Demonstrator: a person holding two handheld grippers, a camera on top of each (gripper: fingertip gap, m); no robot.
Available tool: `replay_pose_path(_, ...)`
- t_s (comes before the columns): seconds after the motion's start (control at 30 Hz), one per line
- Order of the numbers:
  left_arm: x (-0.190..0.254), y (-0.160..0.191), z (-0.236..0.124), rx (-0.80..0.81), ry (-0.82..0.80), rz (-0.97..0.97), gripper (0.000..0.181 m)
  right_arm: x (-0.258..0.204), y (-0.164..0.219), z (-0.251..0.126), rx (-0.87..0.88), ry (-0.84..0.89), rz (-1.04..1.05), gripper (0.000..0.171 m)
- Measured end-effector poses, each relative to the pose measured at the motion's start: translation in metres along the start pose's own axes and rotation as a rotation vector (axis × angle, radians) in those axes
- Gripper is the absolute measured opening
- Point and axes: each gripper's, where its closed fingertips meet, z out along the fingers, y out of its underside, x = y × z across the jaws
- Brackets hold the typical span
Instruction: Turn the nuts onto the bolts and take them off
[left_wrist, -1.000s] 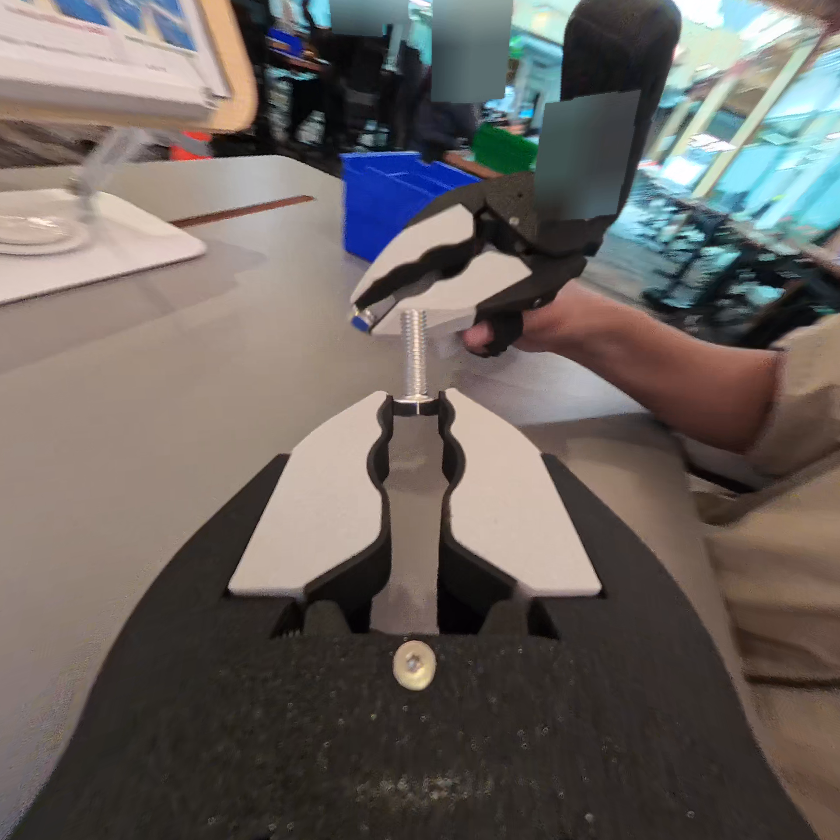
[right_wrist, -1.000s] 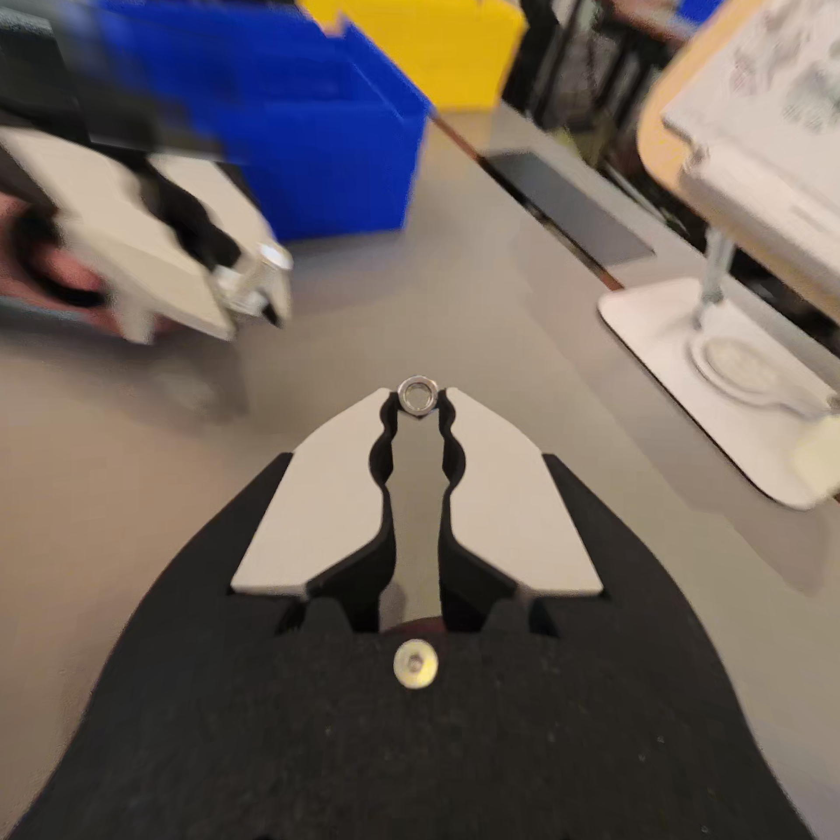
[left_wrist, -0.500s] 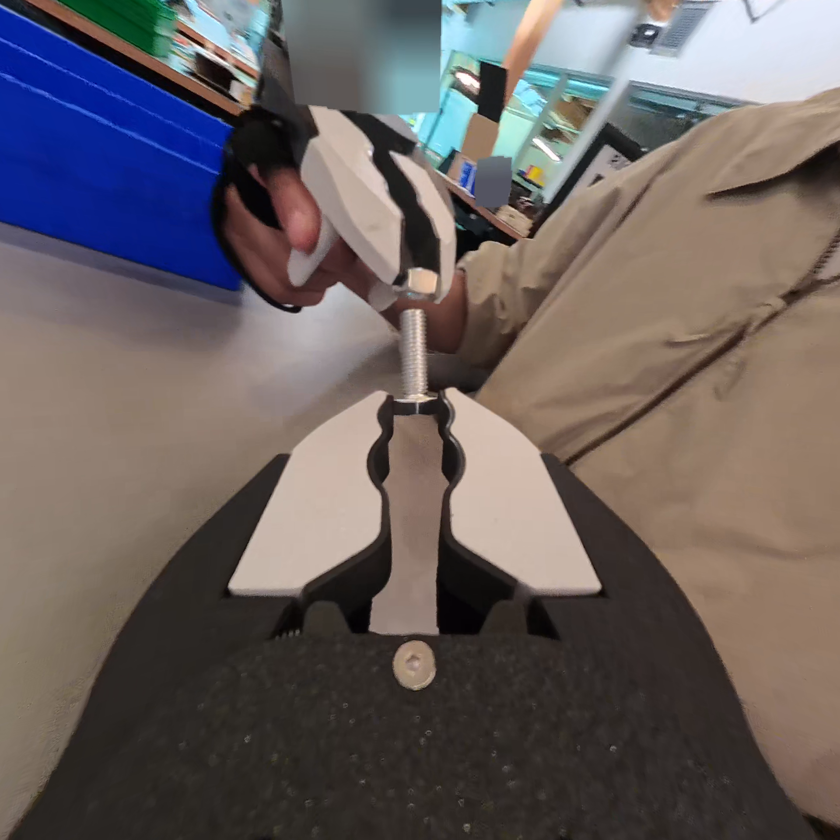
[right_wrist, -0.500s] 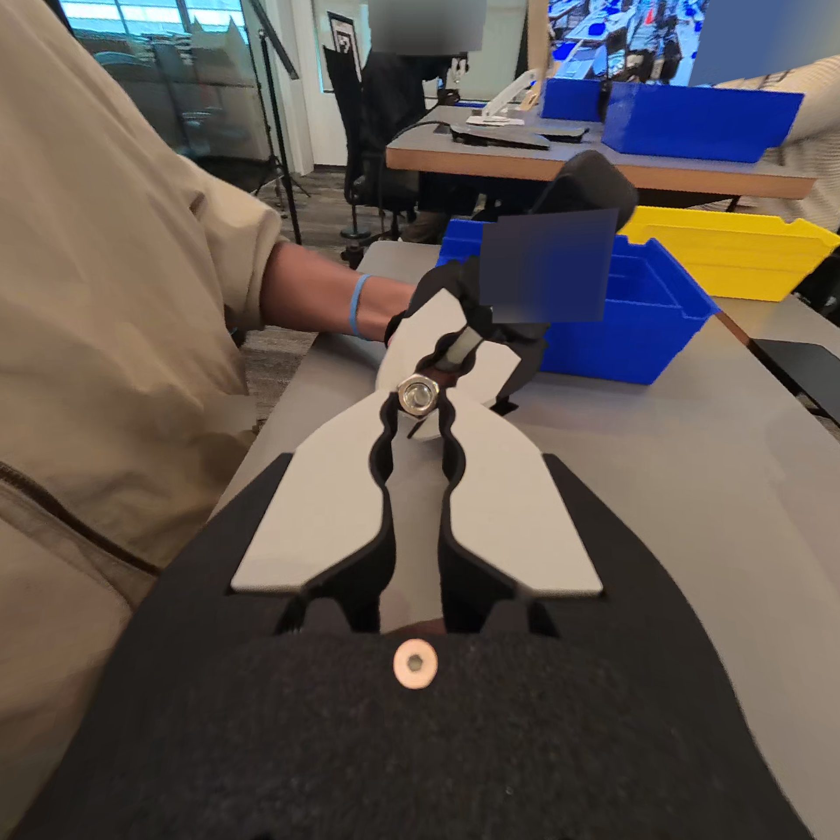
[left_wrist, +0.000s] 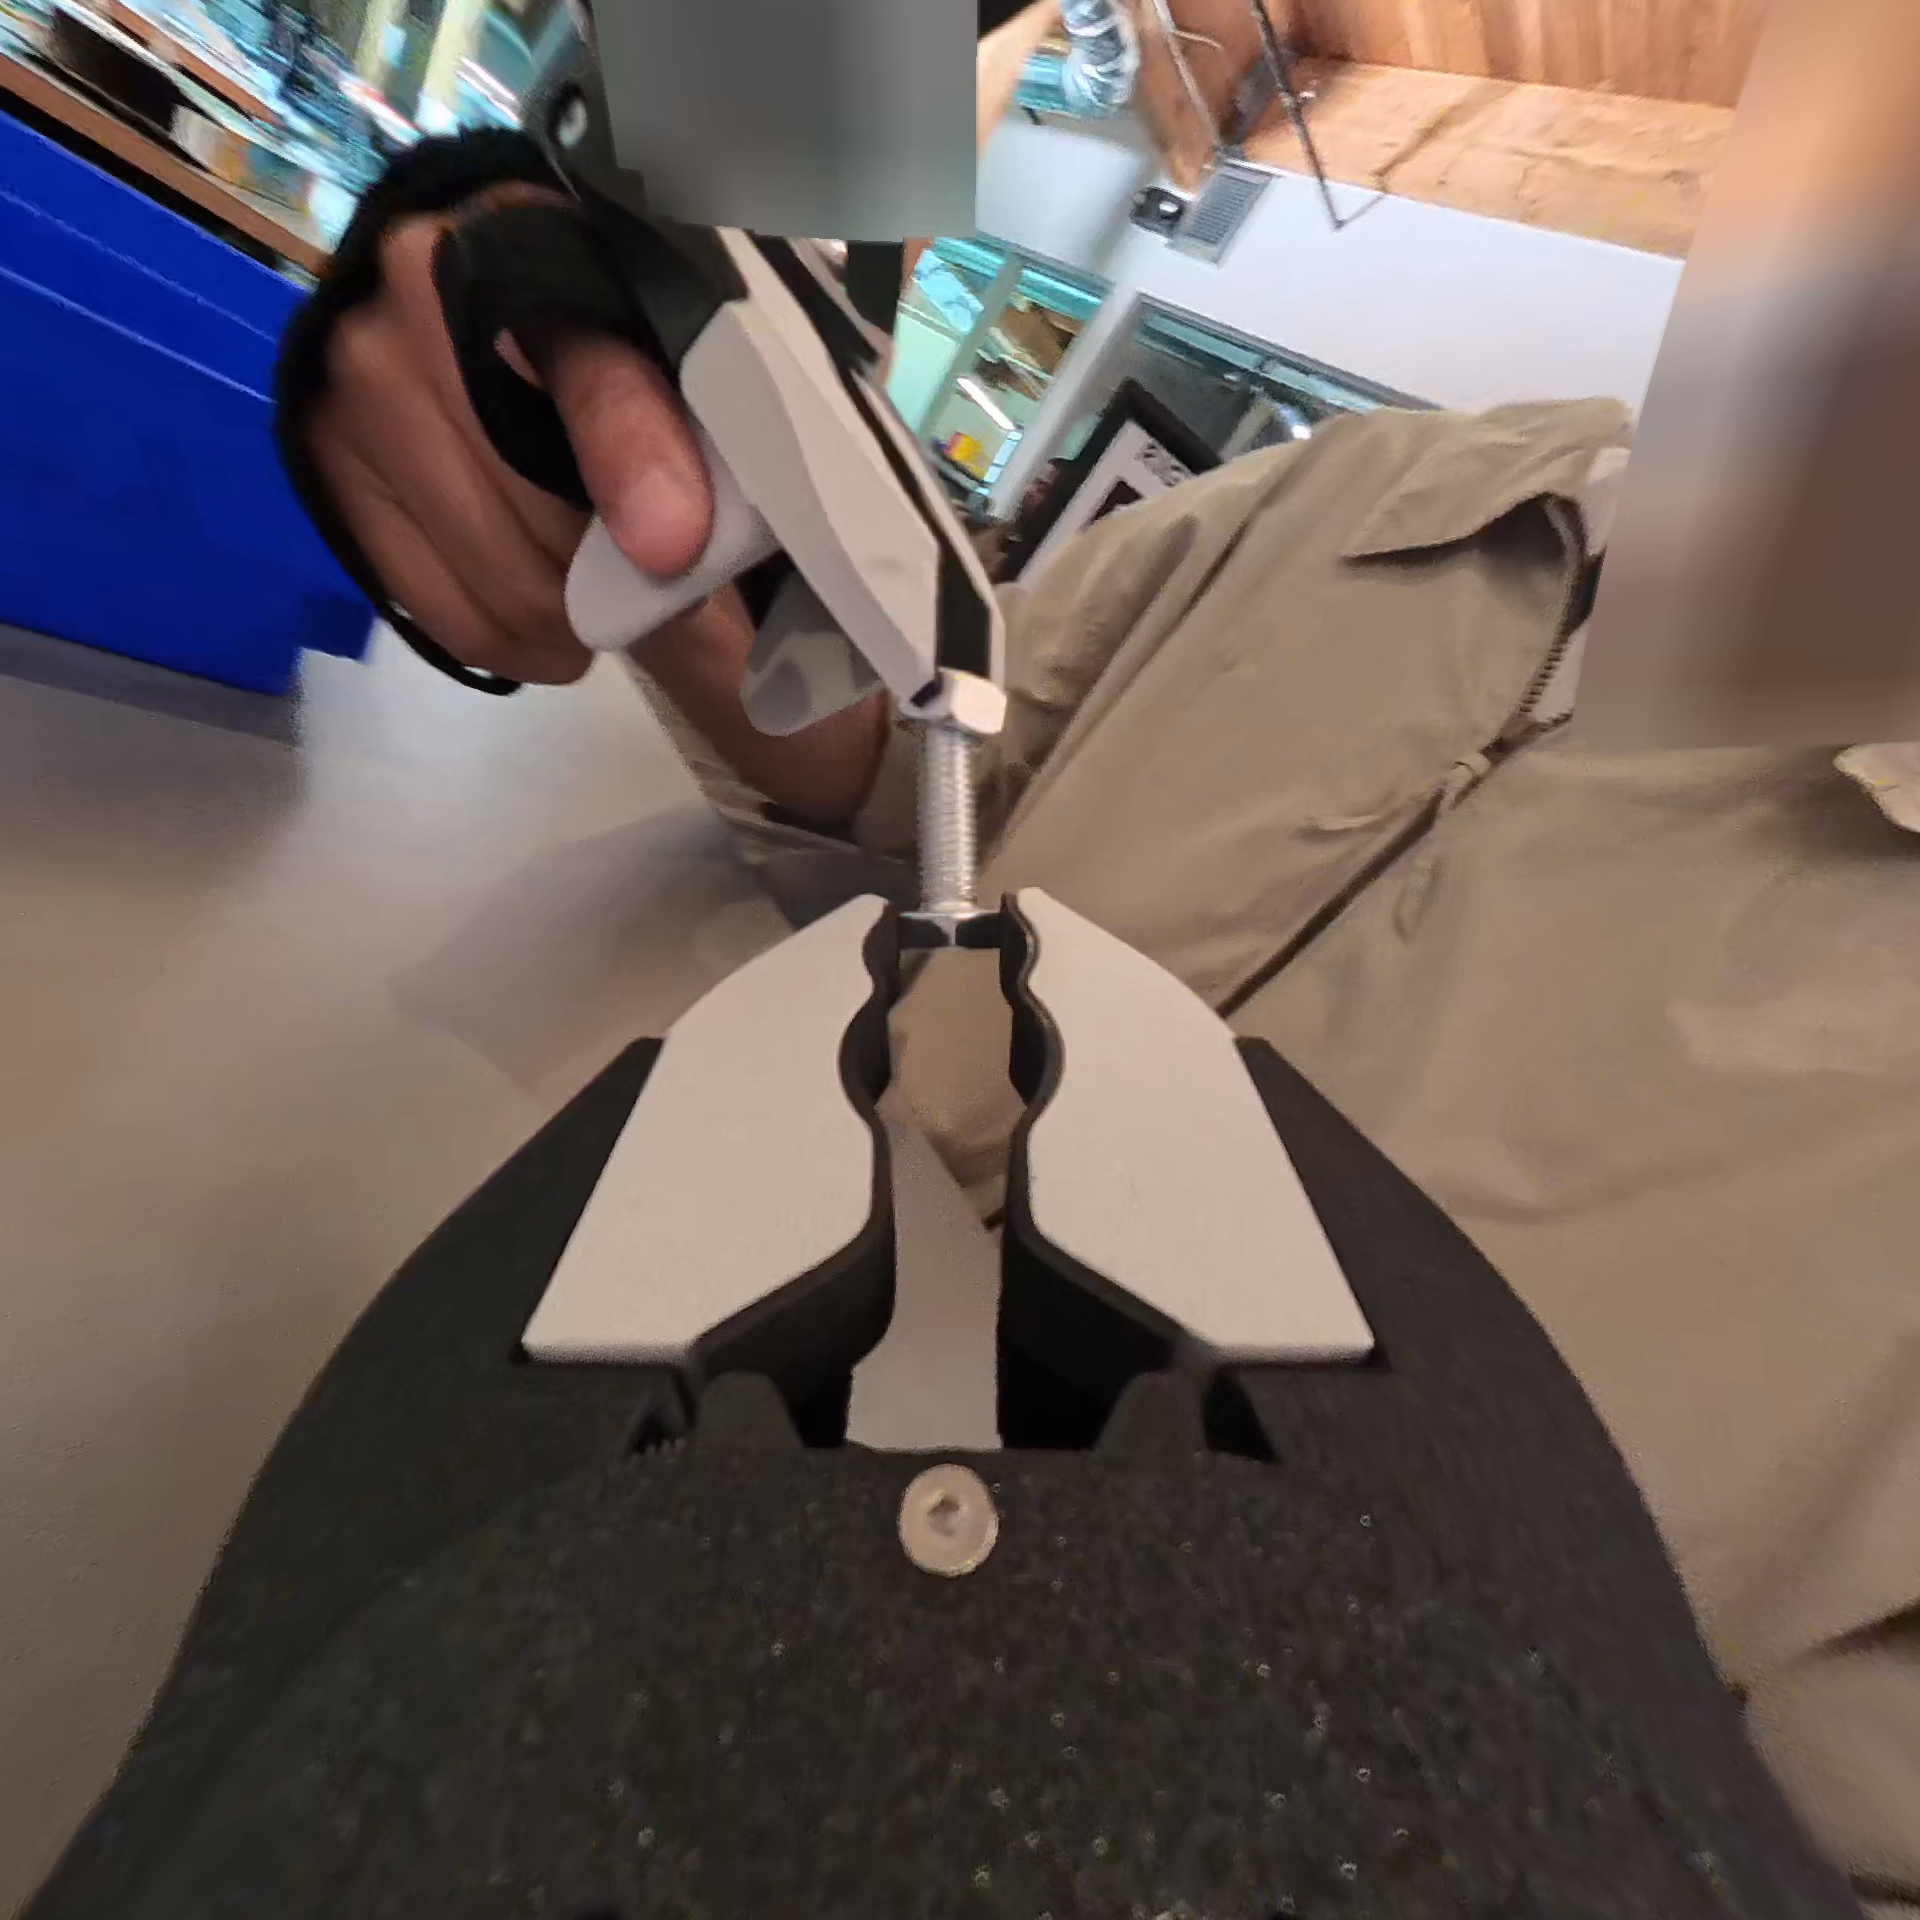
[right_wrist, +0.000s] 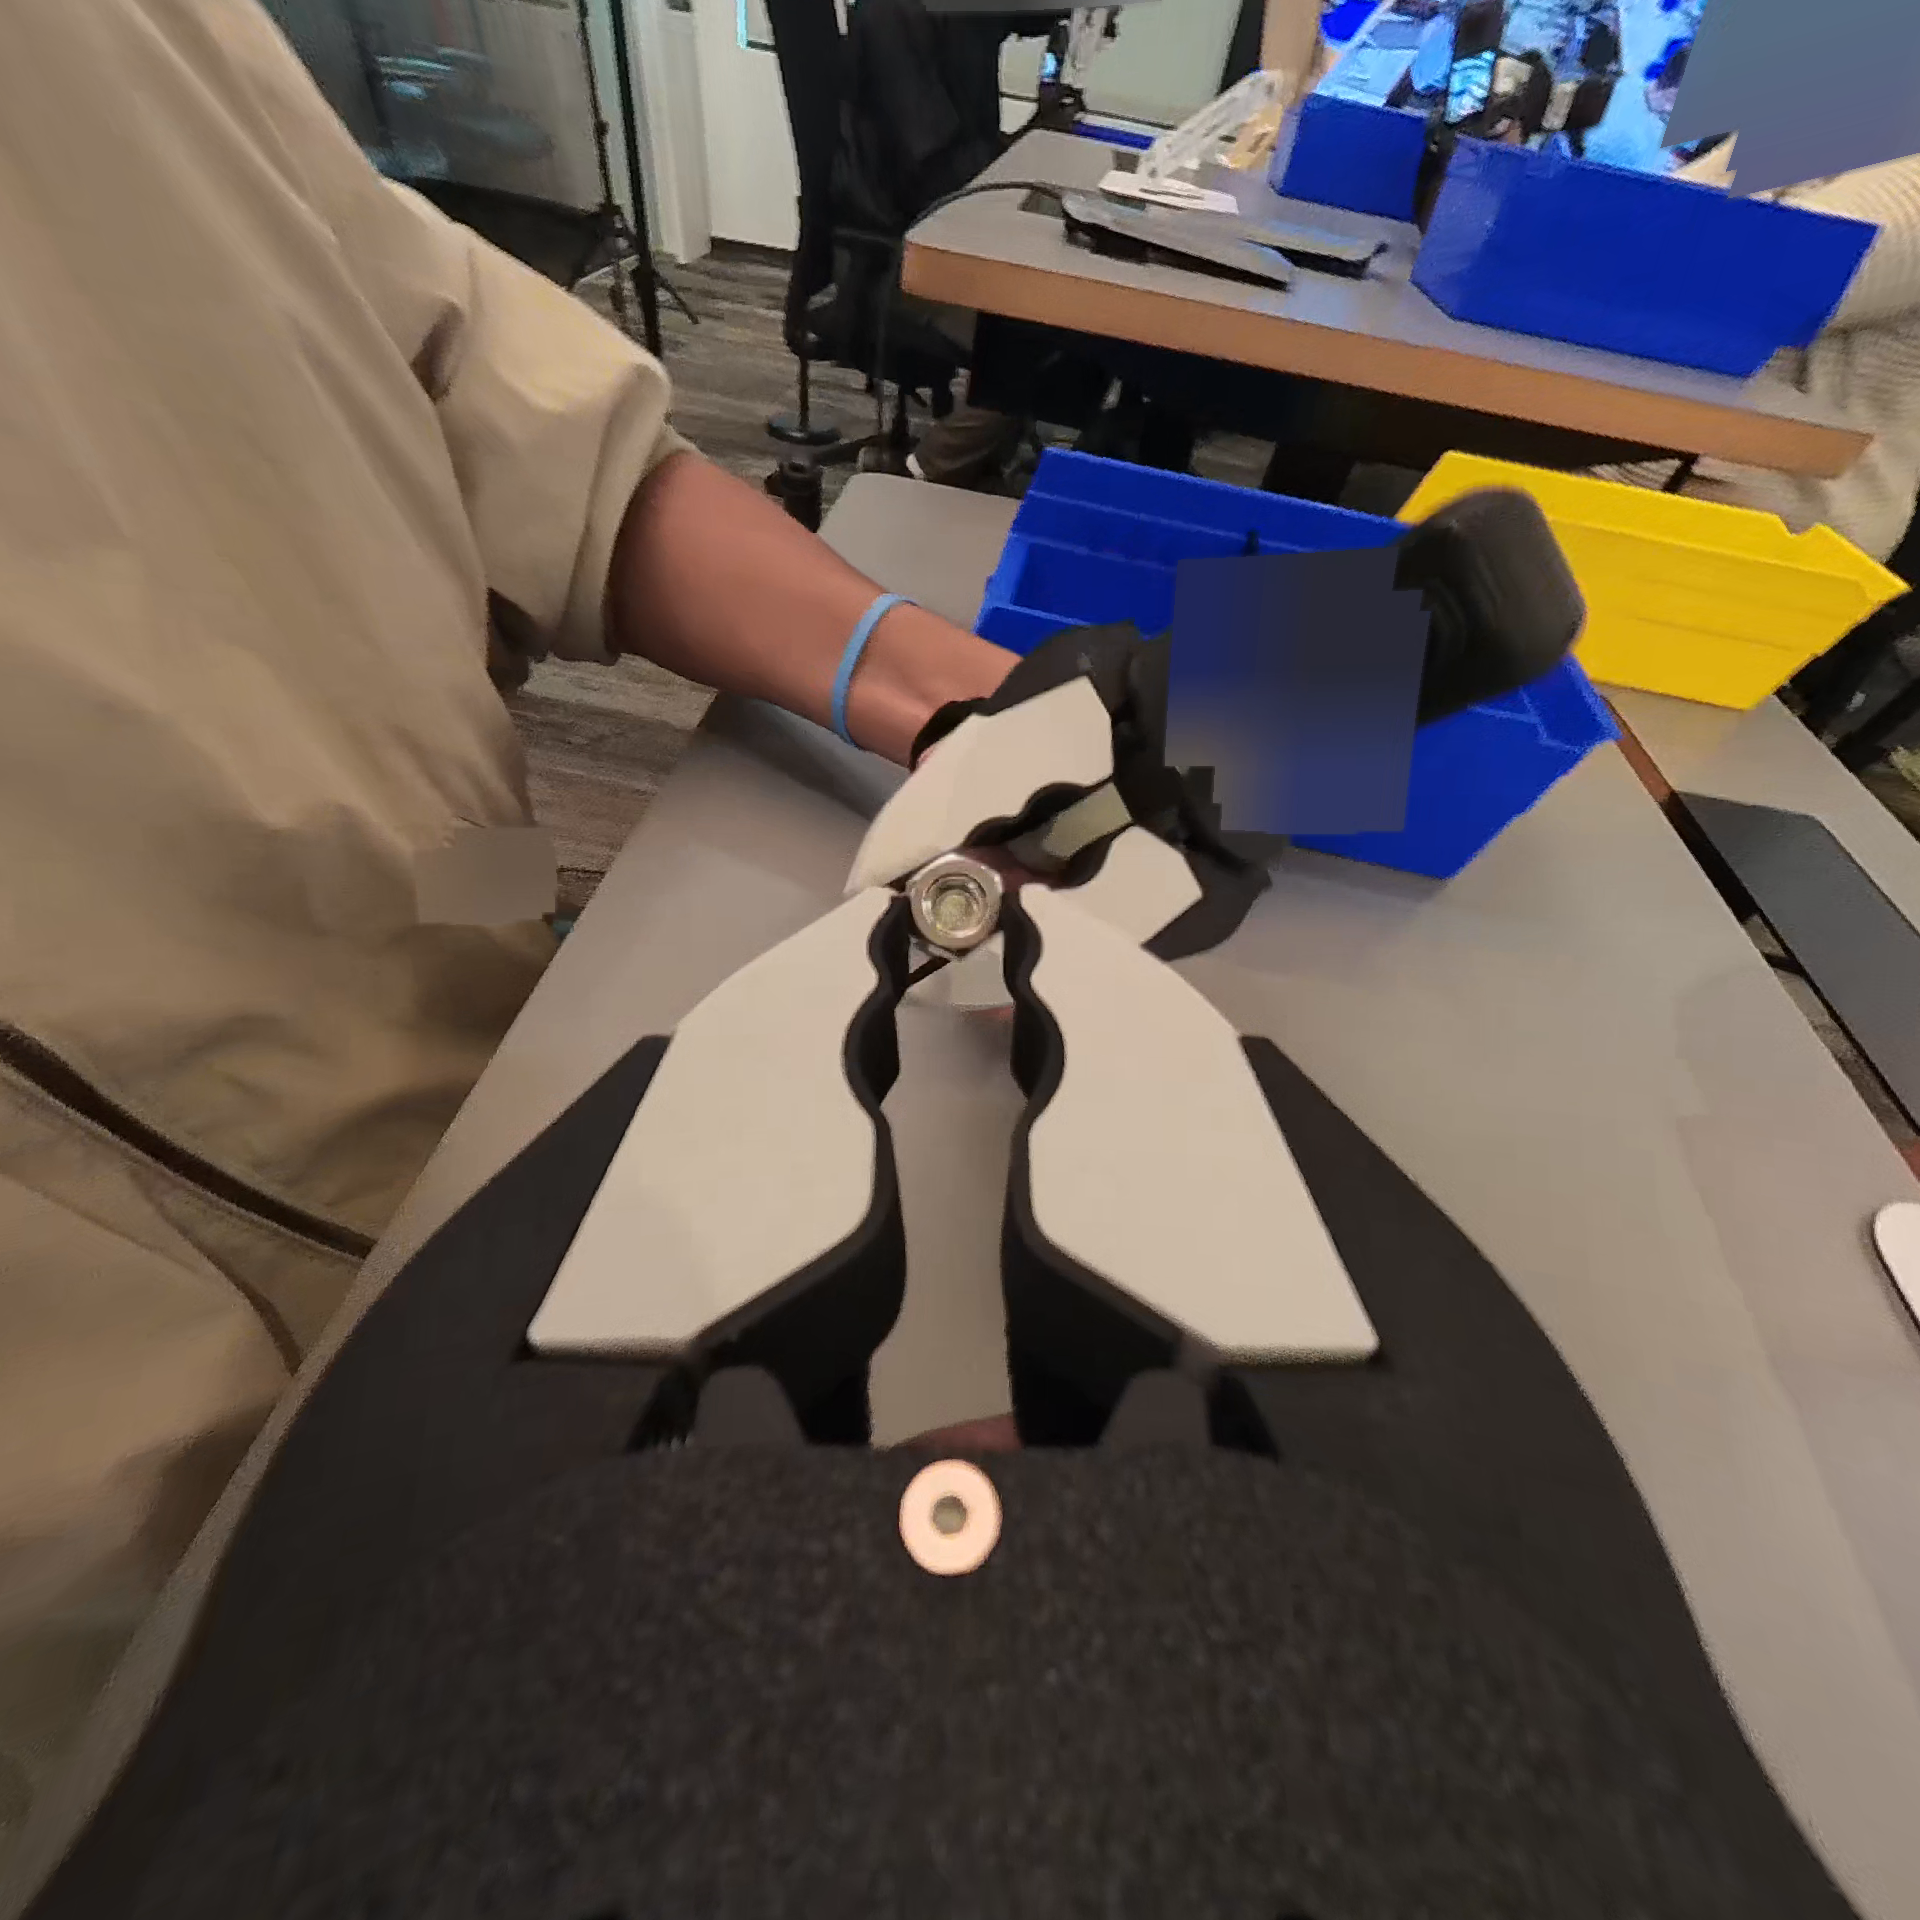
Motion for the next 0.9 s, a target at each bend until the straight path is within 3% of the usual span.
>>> replay_pose_path(0.3, -0.036, -0.014, -0.019, 0.038, -0.354, 0.169, 0.018, 0.033, 0.02, -0.008, 0.009, 0.083, 0.172, 0.018)
replay_pose_path(0.9, -0.052, -0.017, -0.04, 0.06, -0.624, 0.33, 0.018, 0.052, 0.028, 0.0, 0.147, 0.154, 0.33, 0.018)
